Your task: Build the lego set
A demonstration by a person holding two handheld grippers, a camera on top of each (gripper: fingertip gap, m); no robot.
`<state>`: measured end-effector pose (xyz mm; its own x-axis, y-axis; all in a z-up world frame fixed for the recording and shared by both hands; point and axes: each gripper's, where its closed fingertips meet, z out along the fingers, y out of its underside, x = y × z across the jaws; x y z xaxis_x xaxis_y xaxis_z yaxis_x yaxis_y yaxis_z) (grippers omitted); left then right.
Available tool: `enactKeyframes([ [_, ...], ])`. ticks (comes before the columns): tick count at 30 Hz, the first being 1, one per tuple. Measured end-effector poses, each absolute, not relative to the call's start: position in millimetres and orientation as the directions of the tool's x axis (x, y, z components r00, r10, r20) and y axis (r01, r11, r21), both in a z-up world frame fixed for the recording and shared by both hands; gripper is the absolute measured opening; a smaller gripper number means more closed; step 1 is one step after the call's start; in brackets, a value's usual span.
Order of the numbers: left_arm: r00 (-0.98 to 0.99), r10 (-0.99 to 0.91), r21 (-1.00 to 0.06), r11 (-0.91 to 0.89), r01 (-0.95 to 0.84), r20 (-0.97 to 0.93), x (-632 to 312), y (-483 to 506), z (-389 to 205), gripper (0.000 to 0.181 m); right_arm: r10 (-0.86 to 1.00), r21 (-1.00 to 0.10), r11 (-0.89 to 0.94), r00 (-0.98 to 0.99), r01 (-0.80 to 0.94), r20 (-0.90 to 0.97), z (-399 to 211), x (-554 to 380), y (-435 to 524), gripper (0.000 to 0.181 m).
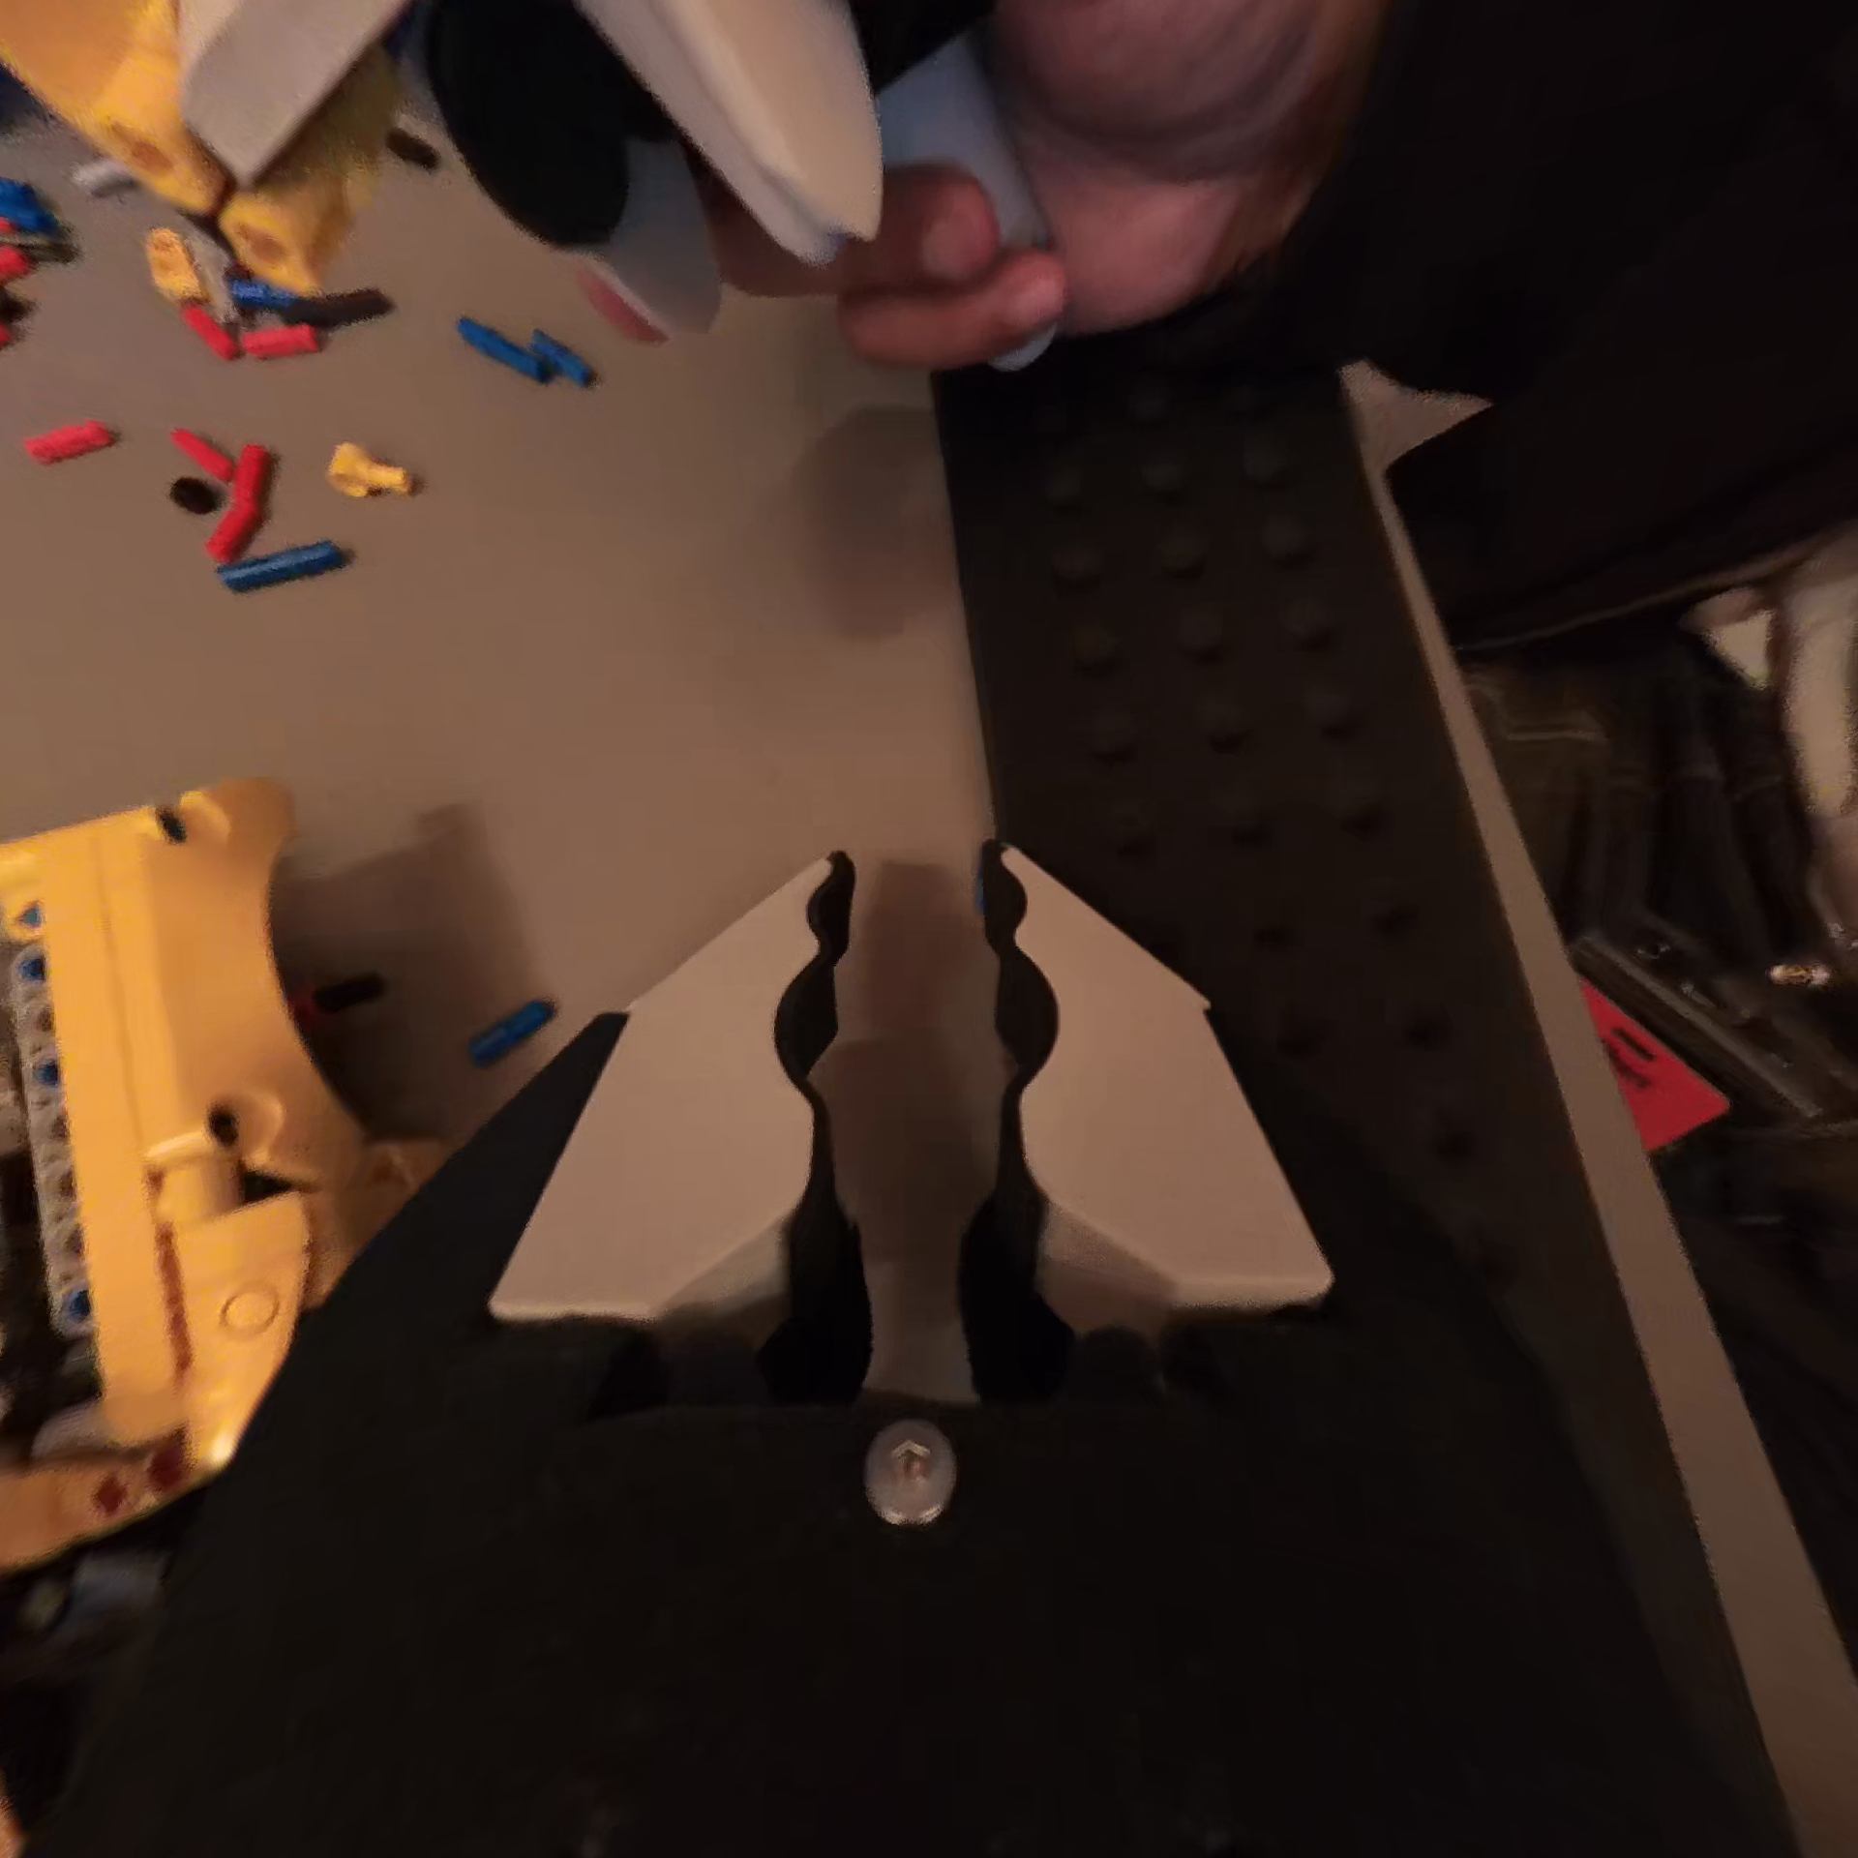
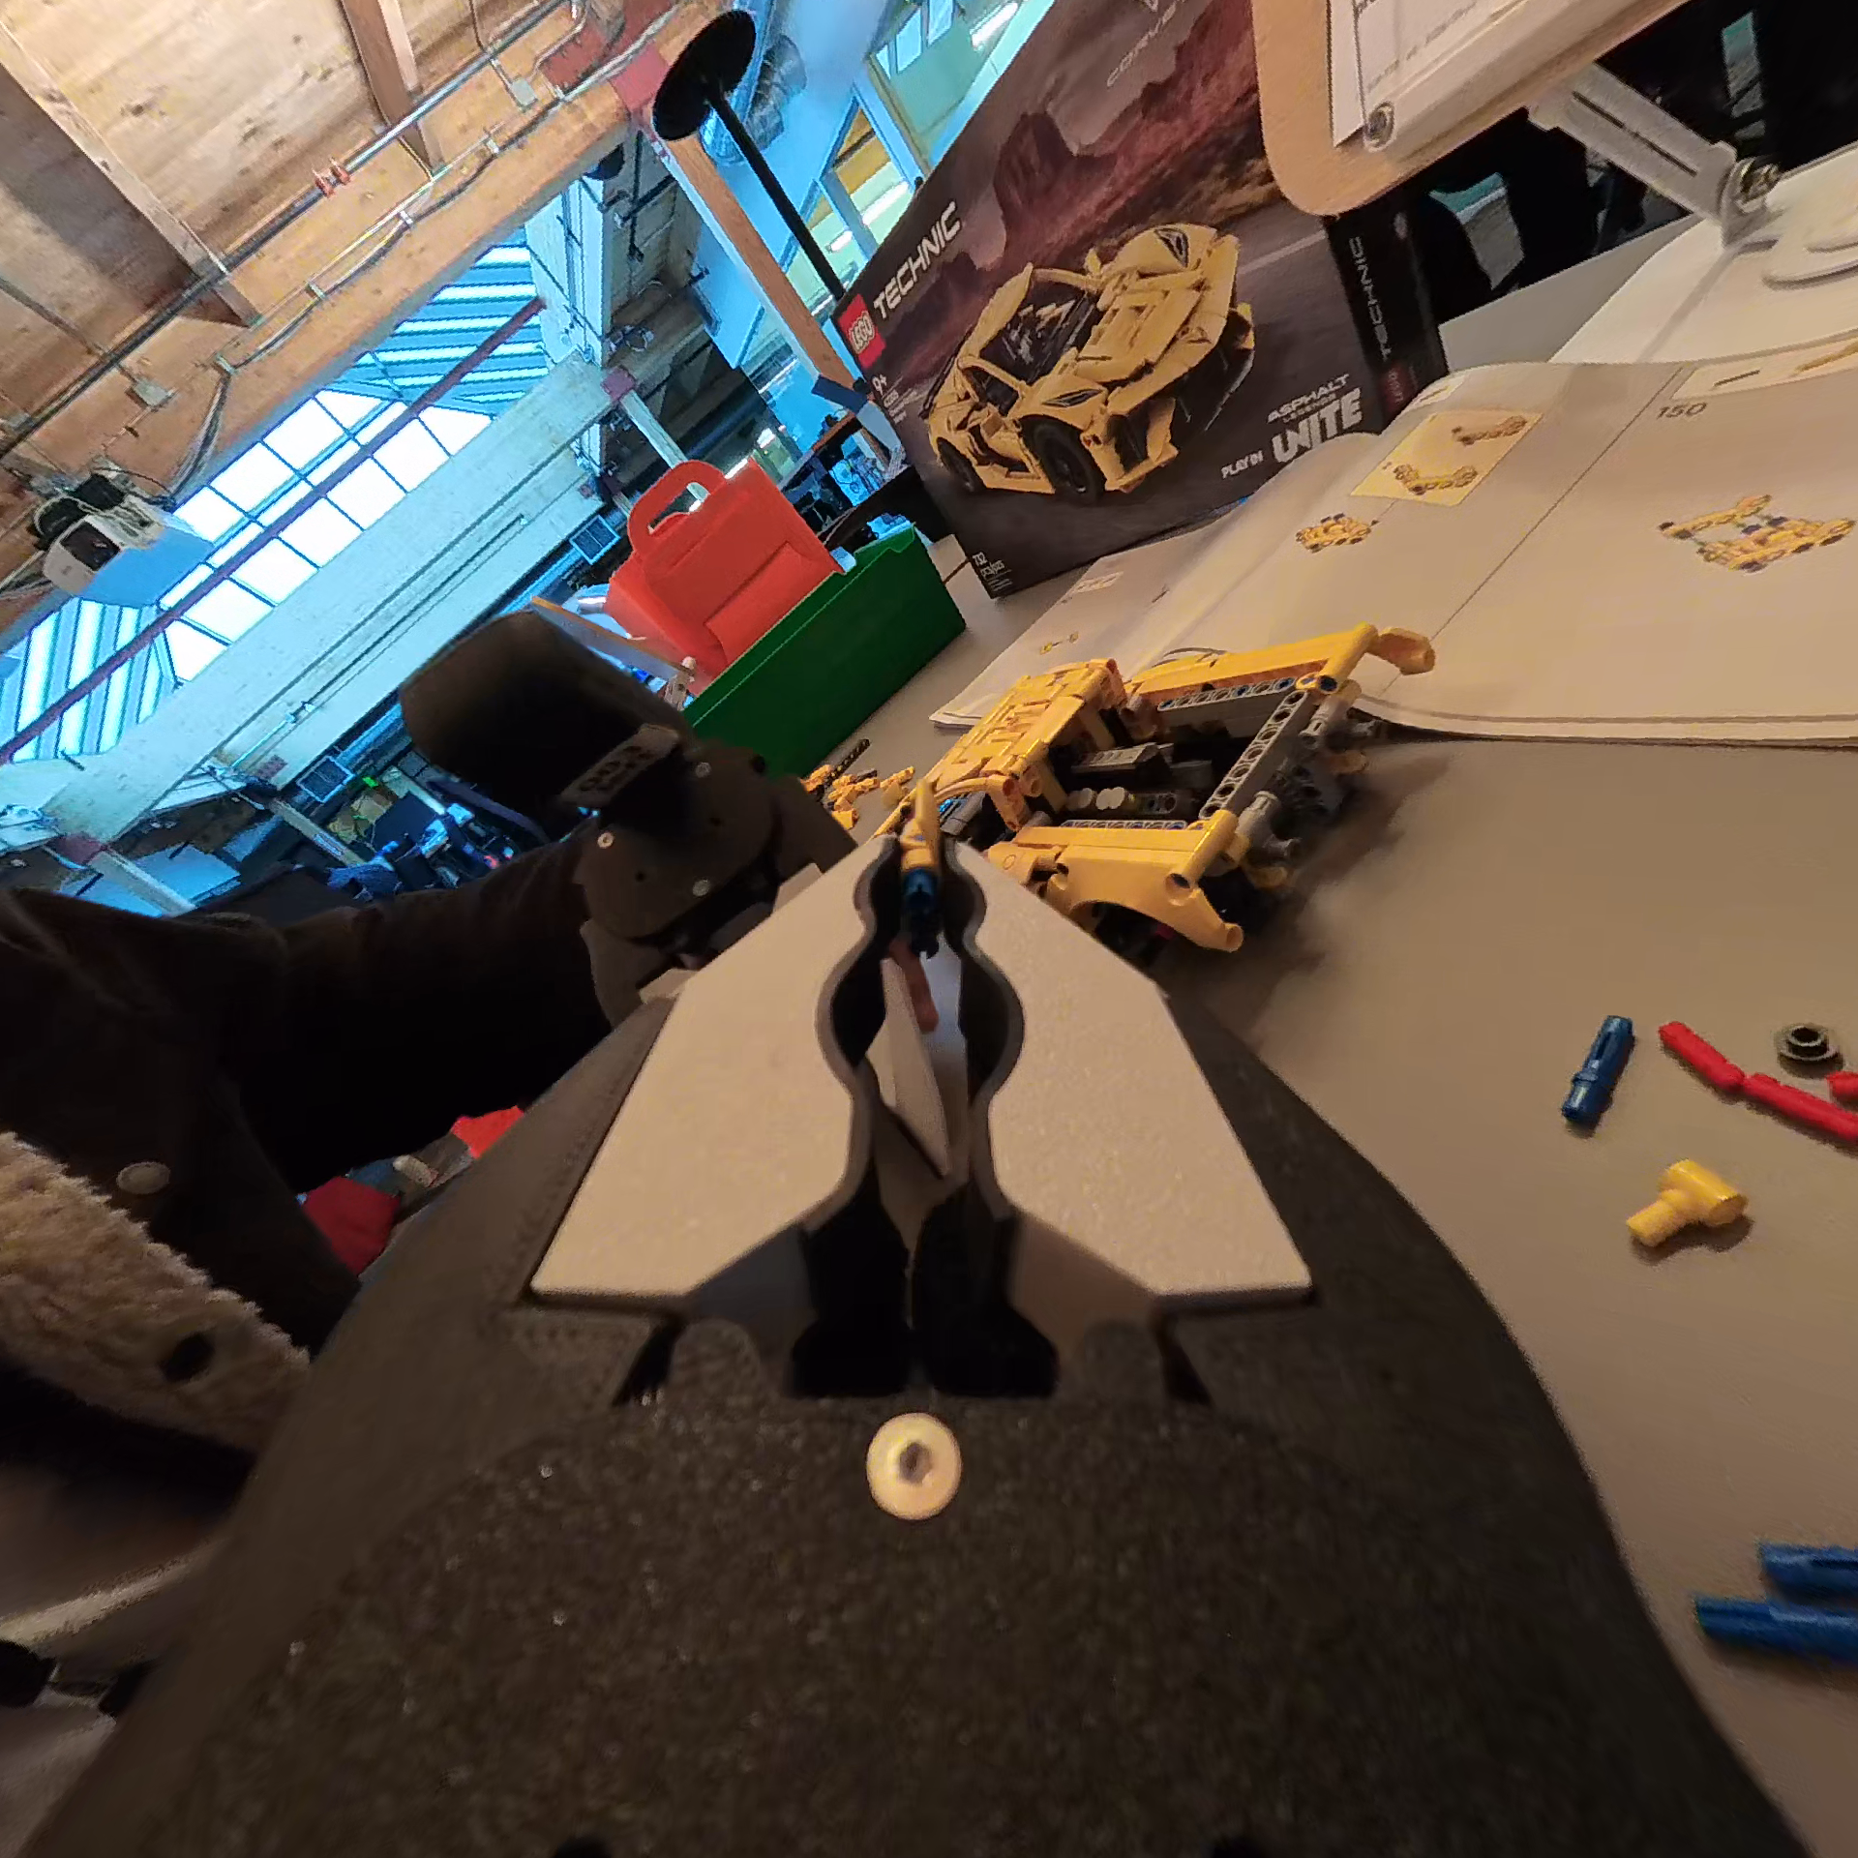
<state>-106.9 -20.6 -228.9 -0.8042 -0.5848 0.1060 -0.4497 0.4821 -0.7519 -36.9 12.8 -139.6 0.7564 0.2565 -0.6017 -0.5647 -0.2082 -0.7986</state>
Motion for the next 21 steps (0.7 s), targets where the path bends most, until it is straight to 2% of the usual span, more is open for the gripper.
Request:
enactKeyframes([
  [10,-0.862,-0.507,-0.692,0.618,-0.373,0.012,-104.0,-22.7,-249.3,0.029,0.299,-0.798,-0.211,0.74,-0.564,-0.602,-136.3,-41.2,12.5,0.006],
  [15,-0.794,-0.594,-0.665,0.647,-0.373,-0.133,-87.0,-8.9,-247.2,0.028,0.307,-0.797,-0.215,0.736,-0.564,-0.603,-136.1,-42.3,12.7,0.006],
  [19,-0.83,-0.554,-0.703,0.616,-0.355,-0.066,-99.5,-17.2,-239.7,0.028,0.312,-0.796,-0.217,0.732,-0.566,-0.605,-136.0,-42.9,12.8,0.006],
  [21,-0.851,-0.523,-0.687,0.635,-0.353,-0.047,-101.7,-21.2,-239.8,0.029,0.317,-0.794,-0.225,0.728,-0.565,-0.608,-136.8,-44.2,13.5,0.006],
])
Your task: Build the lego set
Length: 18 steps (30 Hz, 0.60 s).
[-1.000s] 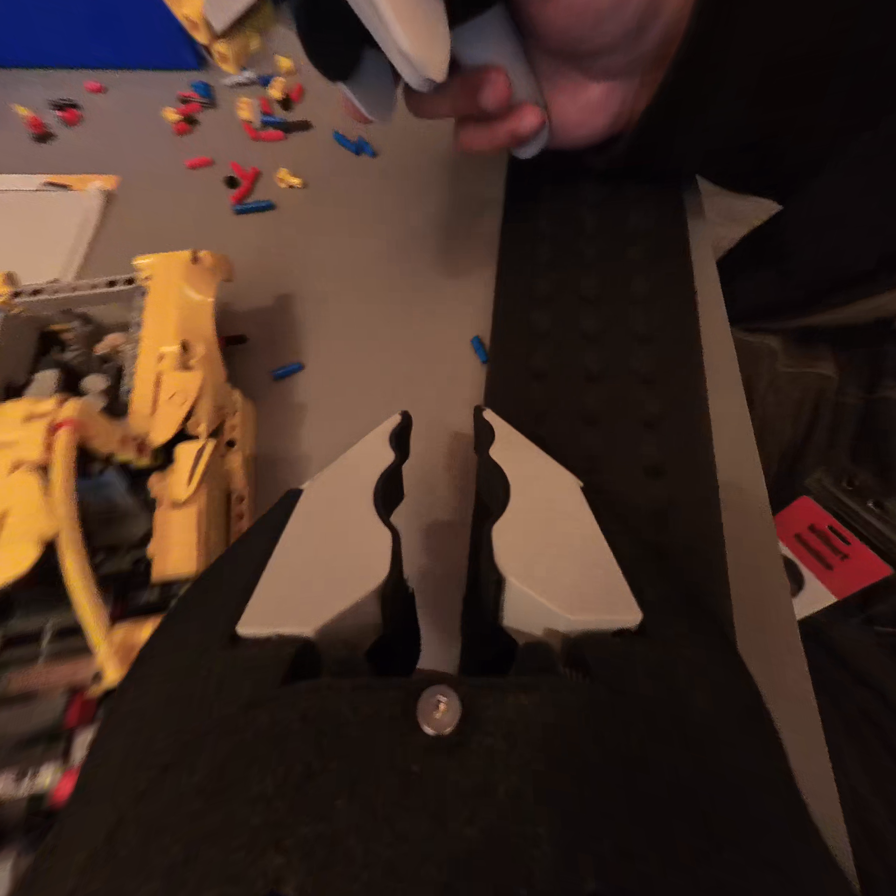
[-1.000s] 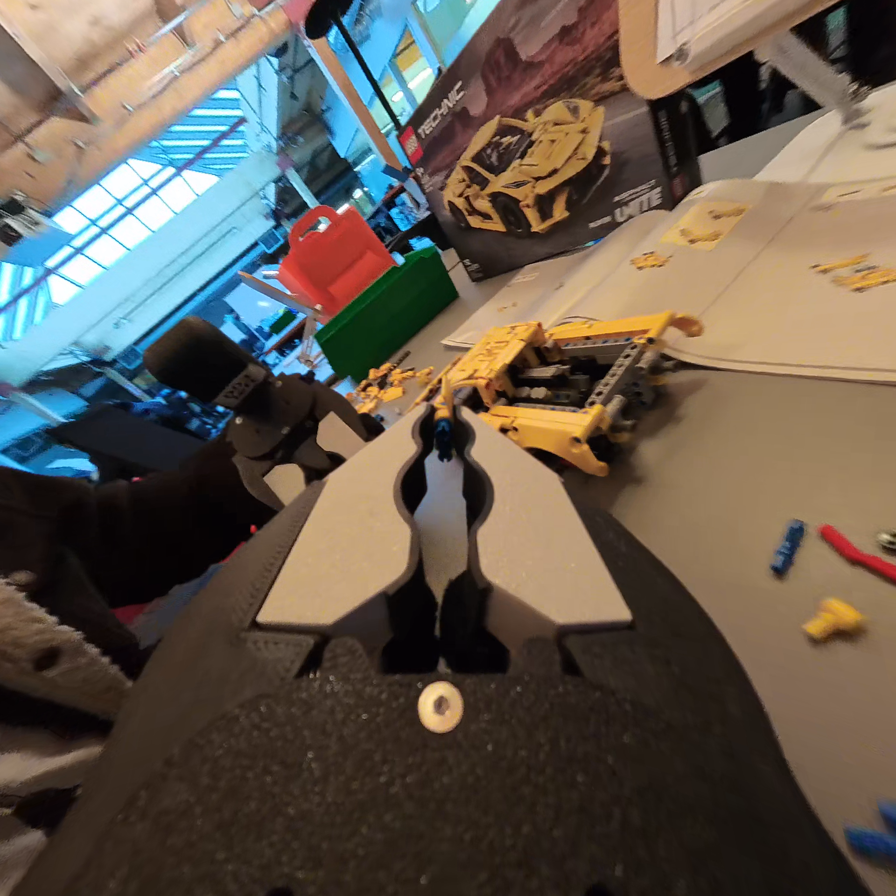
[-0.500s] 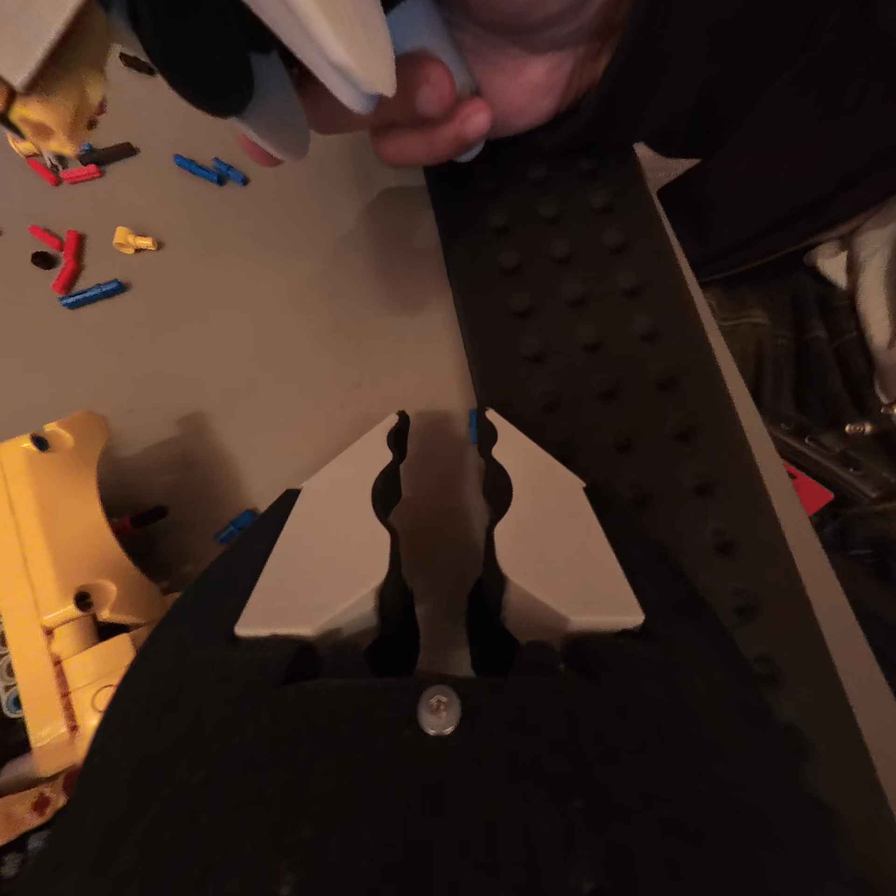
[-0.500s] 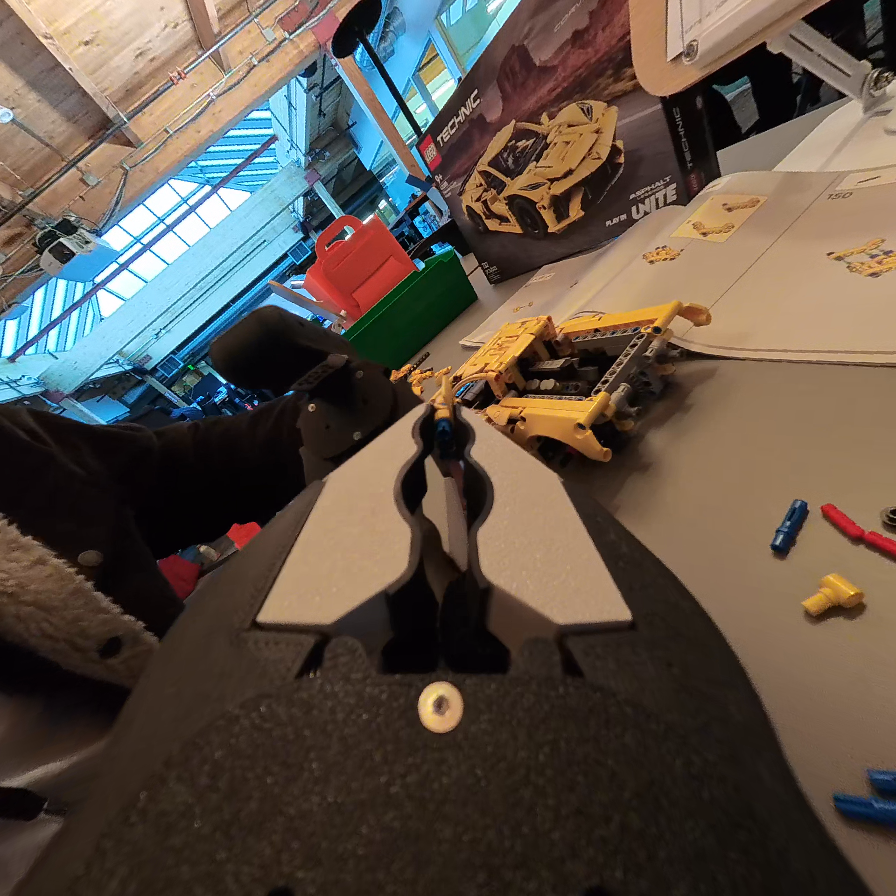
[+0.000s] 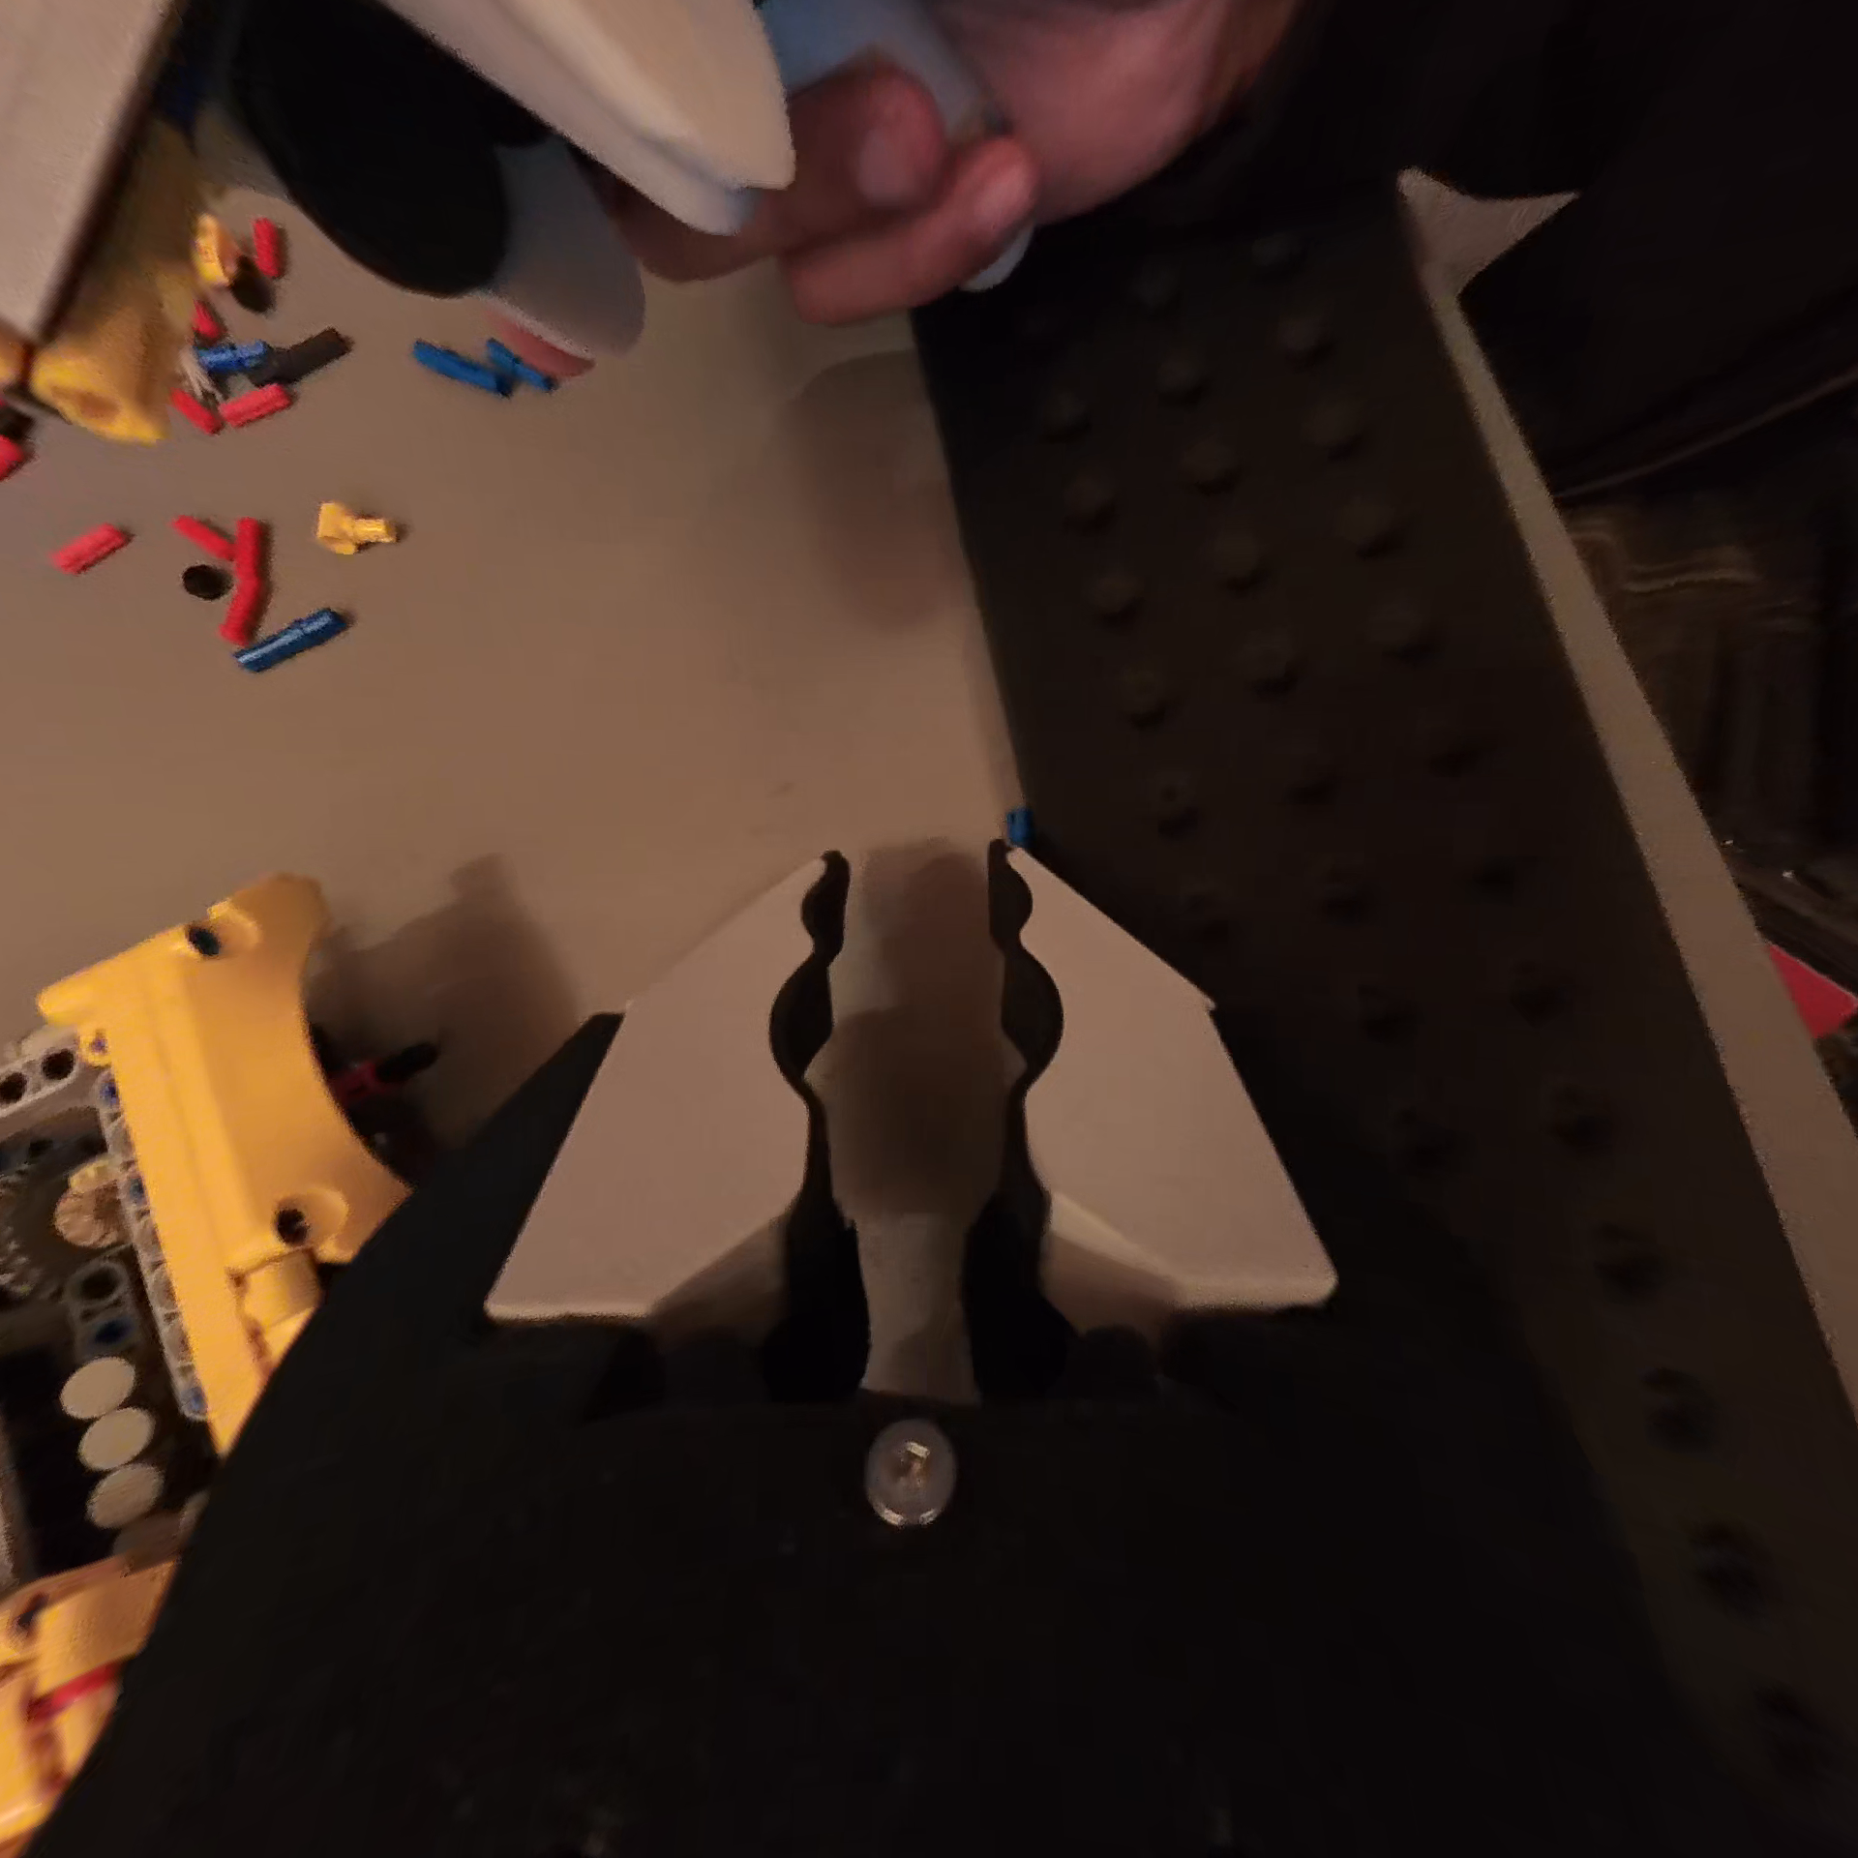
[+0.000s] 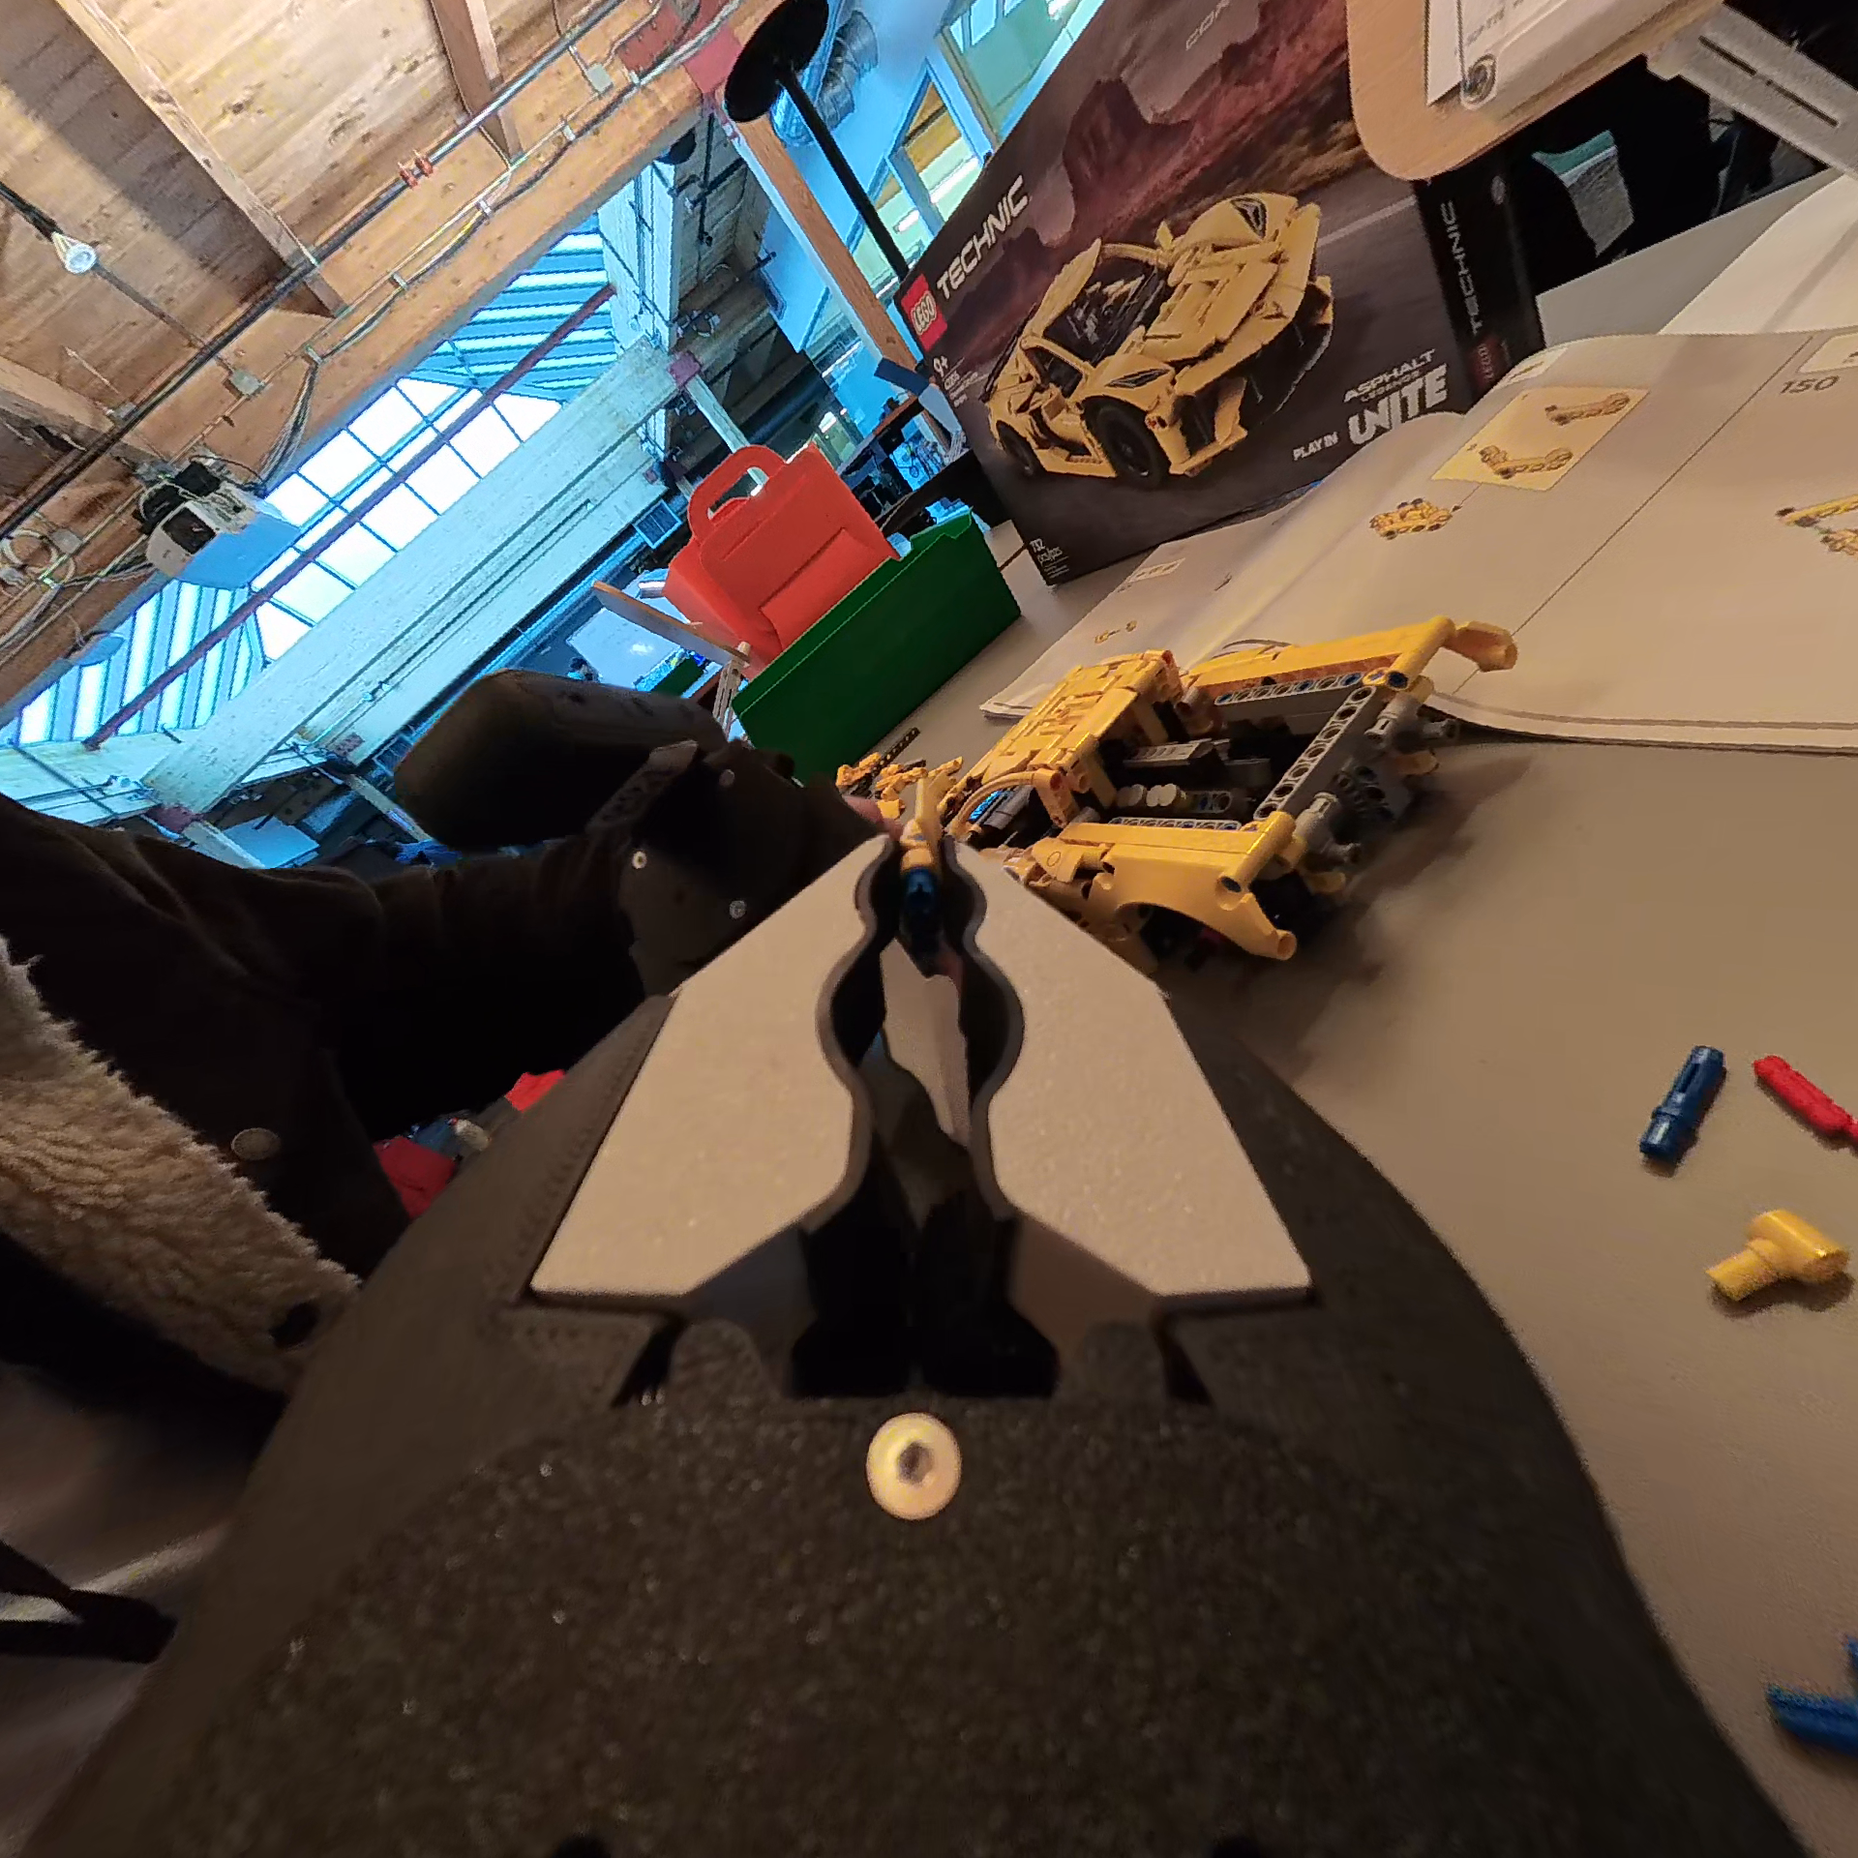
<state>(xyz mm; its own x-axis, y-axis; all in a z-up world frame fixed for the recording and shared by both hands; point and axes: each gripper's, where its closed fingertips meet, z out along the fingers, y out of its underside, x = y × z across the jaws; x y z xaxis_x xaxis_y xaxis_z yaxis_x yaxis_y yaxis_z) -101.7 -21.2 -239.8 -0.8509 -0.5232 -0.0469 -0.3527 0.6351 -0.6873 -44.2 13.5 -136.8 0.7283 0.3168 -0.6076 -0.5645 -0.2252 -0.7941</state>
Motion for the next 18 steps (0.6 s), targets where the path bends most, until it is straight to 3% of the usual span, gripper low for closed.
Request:
enactKeyframes([
  [3,-0.852,-0.52,-0.652,0.664,-0.366,-0.051,-105.5,-15.6,-237.6,0.029,0.326,-0.794,-0.23,0.725,-0.562,-0.607,-136.0,-44.0,10.9,0.006],
  [9,-0.804,-0.583,-0.629,0.583,-0.515,0.118,-127.8,-3.4,-240.4,0.027,0.314,-0.79,-0.224,0.726,-0.57,-0.612,-136.9,-40.0,10.7,0.006],
  [13,-0.843,-0.536,-0.588,0.698,-0.408,-0.051,-125.0,-4.5,-249.2,0.019,0.322,-0.793,-0.226,0.725,-0.566,-0.609,-136.7,-41.6,10.6,0.006],
  [18,-0.865,-0.502,-0.637,0.67,-0.381,-0.011,-107.9,-31.6,-249.4,0.009,0.327,-0.79,-0.224,0.719,-0.571,-0.613,-136.0,-41.9,9.8,0.006],
])
